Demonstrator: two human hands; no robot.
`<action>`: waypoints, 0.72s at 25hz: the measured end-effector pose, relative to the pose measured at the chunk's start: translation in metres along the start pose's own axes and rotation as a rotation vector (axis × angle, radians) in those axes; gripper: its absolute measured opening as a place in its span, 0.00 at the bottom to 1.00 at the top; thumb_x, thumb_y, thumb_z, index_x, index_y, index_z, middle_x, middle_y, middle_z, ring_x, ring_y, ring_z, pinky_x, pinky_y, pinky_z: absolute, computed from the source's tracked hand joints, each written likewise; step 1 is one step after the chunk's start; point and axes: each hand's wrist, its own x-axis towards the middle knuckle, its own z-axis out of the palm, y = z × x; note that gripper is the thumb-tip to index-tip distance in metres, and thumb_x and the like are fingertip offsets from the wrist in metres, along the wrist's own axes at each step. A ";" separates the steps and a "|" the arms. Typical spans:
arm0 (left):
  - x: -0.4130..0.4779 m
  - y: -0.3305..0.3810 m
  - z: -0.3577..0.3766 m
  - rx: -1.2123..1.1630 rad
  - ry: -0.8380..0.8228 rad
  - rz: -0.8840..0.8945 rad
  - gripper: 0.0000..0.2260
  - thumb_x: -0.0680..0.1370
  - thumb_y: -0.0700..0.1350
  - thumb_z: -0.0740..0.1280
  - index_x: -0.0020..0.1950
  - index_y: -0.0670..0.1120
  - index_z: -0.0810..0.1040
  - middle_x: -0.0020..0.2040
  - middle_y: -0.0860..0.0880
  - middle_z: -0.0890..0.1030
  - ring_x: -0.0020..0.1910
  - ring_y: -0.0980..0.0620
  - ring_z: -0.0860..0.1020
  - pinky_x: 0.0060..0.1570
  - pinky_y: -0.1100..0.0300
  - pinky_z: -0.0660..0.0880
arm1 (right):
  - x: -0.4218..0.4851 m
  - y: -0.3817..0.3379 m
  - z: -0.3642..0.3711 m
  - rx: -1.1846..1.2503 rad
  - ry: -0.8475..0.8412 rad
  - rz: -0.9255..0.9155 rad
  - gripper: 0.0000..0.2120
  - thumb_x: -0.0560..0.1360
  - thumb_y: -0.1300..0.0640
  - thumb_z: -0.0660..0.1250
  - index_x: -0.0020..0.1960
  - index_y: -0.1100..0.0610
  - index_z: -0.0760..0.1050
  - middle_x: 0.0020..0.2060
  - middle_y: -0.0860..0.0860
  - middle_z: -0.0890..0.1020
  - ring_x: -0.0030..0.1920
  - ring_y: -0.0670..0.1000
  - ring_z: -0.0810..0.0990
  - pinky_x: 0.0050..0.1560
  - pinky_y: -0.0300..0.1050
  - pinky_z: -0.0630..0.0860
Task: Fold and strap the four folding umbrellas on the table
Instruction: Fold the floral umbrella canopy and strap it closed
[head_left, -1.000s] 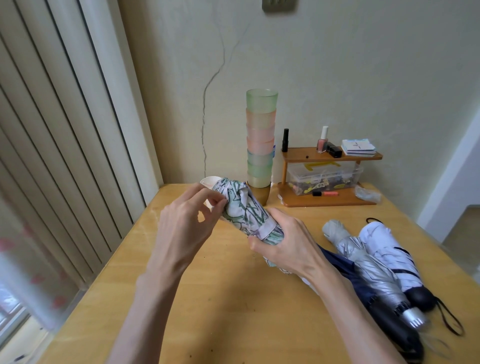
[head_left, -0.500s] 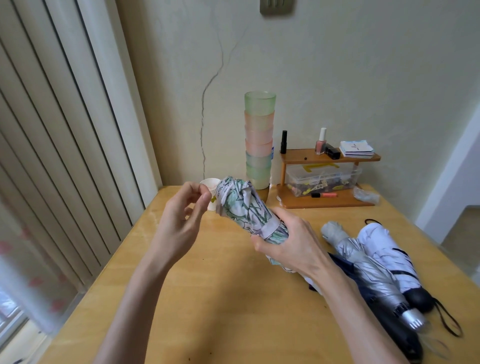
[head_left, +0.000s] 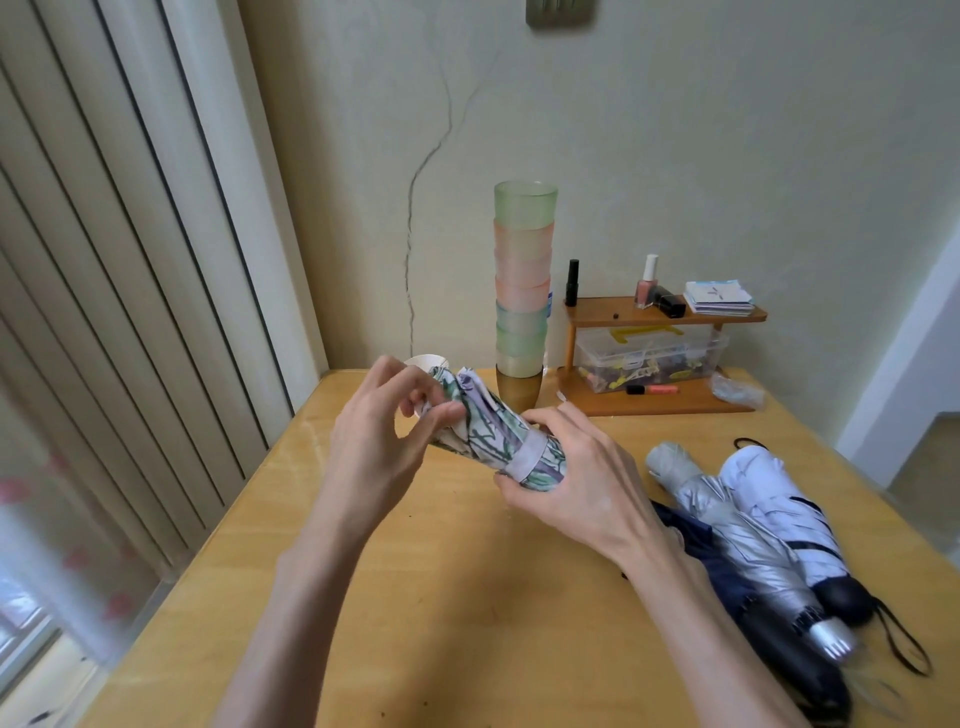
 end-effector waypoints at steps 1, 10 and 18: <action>0.001 -0.004 -0.002 -0.130 -0.055 -0.044 0.11 0.77 0.56 0.74 0.43 0.51 0.79 0.46 0.53 0.75 0.45 0.54 0.76 0.40 0.54 0.72 | 0.000 0.001 -0.002 0.038 -0.018 0.031 0.29 0.68 0.38 0.78 0.65 0.46 0.78 0.51 0.40 0.76 0.45 0.45 0.79 0.41 0.43 0.75; -0.005 -0.013 -0.002 -0.541 -0.089 -0.172 0.07 0.81 0.47 0.71 0.49 0.44 0.80 0.52 0.43 0.77 0.54 0.50 0.77 0.57 0.53 0.76 | 0.002 0.000 -0.002 0.284 -0.106 0.170 0.28 0.67 0.43 0.84 0.64 0.49 0.81 0.56 0.44 0.79 0.51 0.16 0.66 0.47 0.21 0.69; -0.004 -0.012 0.018 -0.626 0.072 -0.212 0.09 0.84 0.44 0.68 0.52 0.37 0.78 0.49 0.41 0.78 0.48 0.50 0.77 0.53 0.51 0.75 | -0.001 -0.013 -0.001 0.333 -0.192 0.201 0.24 0.70 0.37 0.79 0.60 0.44 0.75 0.46 0.41 0.87 0.42 0.42 0.86 0.44 0.49 0.84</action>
